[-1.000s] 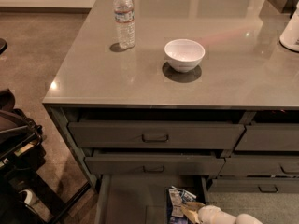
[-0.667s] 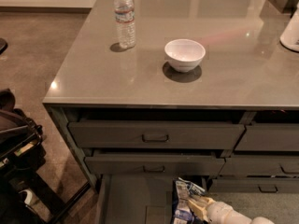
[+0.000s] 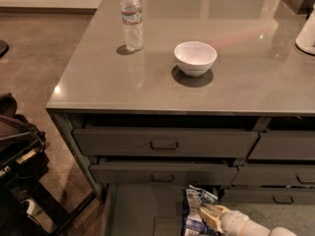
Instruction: Pick blue chip bag from bottom drawer and place on counter
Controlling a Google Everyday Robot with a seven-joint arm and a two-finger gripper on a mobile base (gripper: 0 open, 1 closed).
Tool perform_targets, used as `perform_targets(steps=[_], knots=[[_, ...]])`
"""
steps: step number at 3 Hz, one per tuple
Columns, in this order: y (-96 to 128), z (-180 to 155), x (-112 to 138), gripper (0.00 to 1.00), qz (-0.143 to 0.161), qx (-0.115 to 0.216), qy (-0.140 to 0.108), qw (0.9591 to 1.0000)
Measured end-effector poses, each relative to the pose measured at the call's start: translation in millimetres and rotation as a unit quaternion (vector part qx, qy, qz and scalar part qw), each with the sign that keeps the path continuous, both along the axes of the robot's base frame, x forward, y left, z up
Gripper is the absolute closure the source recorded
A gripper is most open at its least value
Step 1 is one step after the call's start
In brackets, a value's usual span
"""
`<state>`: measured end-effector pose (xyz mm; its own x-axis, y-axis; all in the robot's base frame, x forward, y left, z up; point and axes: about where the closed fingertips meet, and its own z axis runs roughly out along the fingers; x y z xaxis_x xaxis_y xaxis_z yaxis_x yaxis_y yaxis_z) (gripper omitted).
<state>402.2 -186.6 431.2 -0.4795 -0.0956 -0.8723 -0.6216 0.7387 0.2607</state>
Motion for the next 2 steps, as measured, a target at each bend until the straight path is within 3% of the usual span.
perform_targets(steps=[1,2], knots=[[4,74,-11,1.00,0.030,-0.001,-0.052,0.9982],[3,159,-24,1.00,0.037,-0.012,-0.125,0.9914]])
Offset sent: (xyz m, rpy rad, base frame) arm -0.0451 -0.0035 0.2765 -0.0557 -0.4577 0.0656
